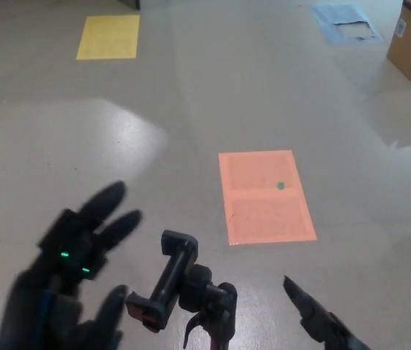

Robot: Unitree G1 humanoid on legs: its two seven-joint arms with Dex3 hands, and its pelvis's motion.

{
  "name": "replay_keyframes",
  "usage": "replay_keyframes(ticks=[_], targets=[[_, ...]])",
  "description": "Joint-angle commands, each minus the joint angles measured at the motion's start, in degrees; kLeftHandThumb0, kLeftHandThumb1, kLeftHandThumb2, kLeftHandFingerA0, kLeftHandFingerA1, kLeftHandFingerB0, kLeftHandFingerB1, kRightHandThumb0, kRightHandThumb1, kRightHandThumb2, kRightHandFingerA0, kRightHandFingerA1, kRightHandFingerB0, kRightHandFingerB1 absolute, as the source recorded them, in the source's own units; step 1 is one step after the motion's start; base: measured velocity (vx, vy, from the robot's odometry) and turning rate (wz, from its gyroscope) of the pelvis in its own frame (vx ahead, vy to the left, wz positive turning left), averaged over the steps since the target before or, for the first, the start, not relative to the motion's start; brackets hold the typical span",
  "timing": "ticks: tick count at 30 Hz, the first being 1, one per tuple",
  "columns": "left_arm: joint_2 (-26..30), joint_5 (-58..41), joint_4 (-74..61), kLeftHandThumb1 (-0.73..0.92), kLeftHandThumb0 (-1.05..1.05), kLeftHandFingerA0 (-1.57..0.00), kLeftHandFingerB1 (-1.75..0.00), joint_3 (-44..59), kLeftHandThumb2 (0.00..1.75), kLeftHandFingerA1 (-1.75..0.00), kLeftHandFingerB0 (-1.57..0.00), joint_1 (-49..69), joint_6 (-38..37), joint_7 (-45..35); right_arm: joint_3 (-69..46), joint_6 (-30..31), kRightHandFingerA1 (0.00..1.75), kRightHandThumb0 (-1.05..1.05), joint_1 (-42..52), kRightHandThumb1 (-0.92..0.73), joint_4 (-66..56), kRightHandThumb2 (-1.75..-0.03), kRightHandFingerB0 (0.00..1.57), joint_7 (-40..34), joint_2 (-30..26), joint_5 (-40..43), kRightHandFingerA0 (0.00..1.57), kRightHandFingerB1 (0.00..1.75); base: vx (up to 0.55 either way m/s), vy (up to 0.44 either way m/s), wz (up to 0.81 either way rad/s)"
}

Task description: A phone stand is kept on the floor and the robot uses both its hands to grab it and uses its left hand to extend the phone stand by pulling it upwards

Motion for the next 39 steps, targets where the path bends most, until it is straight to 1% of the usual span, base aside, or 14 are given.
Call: replay_keyframes(ticks=[1, 11, 15, 16, 20, 23, 24, 29, 30, 31, 32, 35, 36, 39], targets=[[-1.6, -1.1, -0.1, 0.84, -0.83, -0.23, -0.29, -3.5, 0.65, -0.38, -0.19, 0.8, 4.9, 0.0, 1.3, 4.9, 0.06, -1.05, -1.9, -0.68, 0.8, -1.12, 0.00, 0.1, 0.6, -2.7, 0.00, 0.05, 0.00, 0.000, 0.00], [-3.1, 0.8, 3.0, 0.82, -0.86, -0.21, -0.27, -11.2, 0.66, -0.38, -0.18, 2.2, 5.7, -1.0, 3.9, 7.0, 0.09, -1.05, -3.0, -0.69, 1.2, -1.09, 0.00, -1.4, 1.9, -5.3, 0.00, 0.06, 0.00, 0.000, 0.00], [-2.1, 1.7, 4.1, 0.82, -0.83, -0.21, -0.28, -14.7, 0.66, -0.37, -0.16, 3.6, 6.0, -2.1, 4.0, 6.8, 0.07, -0.96, -3.1, -0.62, 1.6, -0.97, 0.00, -1.6, 2.3, -4.5, 0.00, 0.00, 0.00, 0.000, 0.00], [-1.6, 2.6, 4.2, 0.65, -0.83, -0.16, -0.41, -15.5, 1.01, -0.48, -0.08, 3.9, 5.9, -2.1, 4.0, 6.3, 0.11, -1.05, -3.3, -0.67, 2.1, -1.06, 0.00, -1.5, 2.4, -4.1, 0.00, 0.07, 0.00, 0.000, 0.00], [-1.3, 3.8, 4.5, 0.65, -0.83, -0.17, -0.42, -16.3, 1.02, -0.48, -0.08, 4.1, 5.4, -1.3, 3.9, 6.0, 0.10, -1.05, -3.5, -0.67, 2.8, -1.06, 0.00, -1.3, 2.5, -3.4, 0.00, 0.06, 0.00, 0.000, 0.00], [-1.2, 3.8, 4.9, 0.65, -0.81, -0.13, -0.42, -16.4, 1.00, -0.48, -0.08, 4.0, 4.6, -1.1, 4.0, 5.3, 0.09, -1.05, -3.3, -0.63, 3.6, -1.00, 0.00, -1.9, 2.4, -3.7, 0.00, 0.03, 0.00, 0.000, 0.00], [-1.1, 3.6, 3.5, 0.65, -0.81, -0.12, -0.41, -16.3, 0.99, -0.48, -0.08, 4.1, 5.6, -0.9, 4.2, 4.9, 0.12, -0.96, -3.7, -0.56, 4.6, -0.95, 0.00, -2.2, 2.2, -4.0, 0.00, 0.06, 0.00, 0.000, 0.00], [-0.7, 3.4, 0.5, 0.63, -0.81, -0.11, -0.40, -16.7, 0.97, -0.46, -0.08, 4.6, 8.2, -0.4, 4.6, 4.4, 0.13, -0.98, -4.6, -0.56, 6.2, -0.98, 0.00, -3.1, 1.9, -4.8, 0.00, 0.08, 0.00, 0.000, 0.00], [-0.6, 2.8, -2.8, 0.78, -0.79, -0.17, -0.26, -17.3, 0.64, -0.37, -0.15, 4.8, 11.5, 0.0, 5.0, 4.2, 0.09, -1.05, -5.6, -0.61, 7.5, -0.99, 0.00, -3.5, 1.6, -5.7, 0.00, 0.03, 0.00, 0.000, 0.00], [-0.6, 2.3, -4.3, 0.78, -0.79, -0.17, -0.26, -17.7, 0.64, -0.37, -0.15, 4.6, 13.2, 0.2, 5.1, 4.2, 0.09, -1.05, -6.1, -0.61, 8.0, -0.99, 0.00, -3.4, 1.4, -5.8, 0.00, 0.03, 0.00, 0.000, 0.00], [-0.6, 1.6, -5.8, 0.75, -0.77, -0.18, -0.28, -18.2, 0.63, -0.38, -0.17, 4.4, 14.4, 0.2, 5.2, 4.5, 0.20, -0.91, -6.2, -0.53, 8.2, -0.94, 0.00, -3.6, 1.9, -5.7, 0.00, 0.12, 0.00, 0.000, 0.00], [-0.6, 1.4, -6.8, 0.75, -0.77, -0.18, -0.28, -18.4, 0.63, -0.38, -0.17, 4.4, 15.6, 0.3, 5.3, 4.6, 0.20, -0.91, -6.3, -0.53, 8.5, -0.94, 0.00, -3.8, 2.0, -5.6, 0.00, 0.12, 0.00, 0.000, 0.00], [-2.8, 5.6, -9.0, 0.54, -0.51, -0.48, -0.60, -20.0, 0.57, -0.59, -0.73, 3.2, 17.6, 3.0, 4.7, 2.1, 0.99, -0.46, -6.3, -0.49, 10.4, -0.89, 0.56, -5.8, 4.2, -3.2, 0.53, 0.88, 0.00, 0.000, 0.00], [-3.7, 7.5, -10.3, 0.54, -0.51, -0.48, -0.60, -20.8, 0.57, -0.59, -0.73, 2.6, 19.2, 4.4, 4.3, 0.6, 0.99, -0.46, -6.4, -0.49, 11.5, -0.89, 0.56, -6.8, 5.2, -2.2, 0.53, 0.88, 0.00, 0.000, 0.00]])
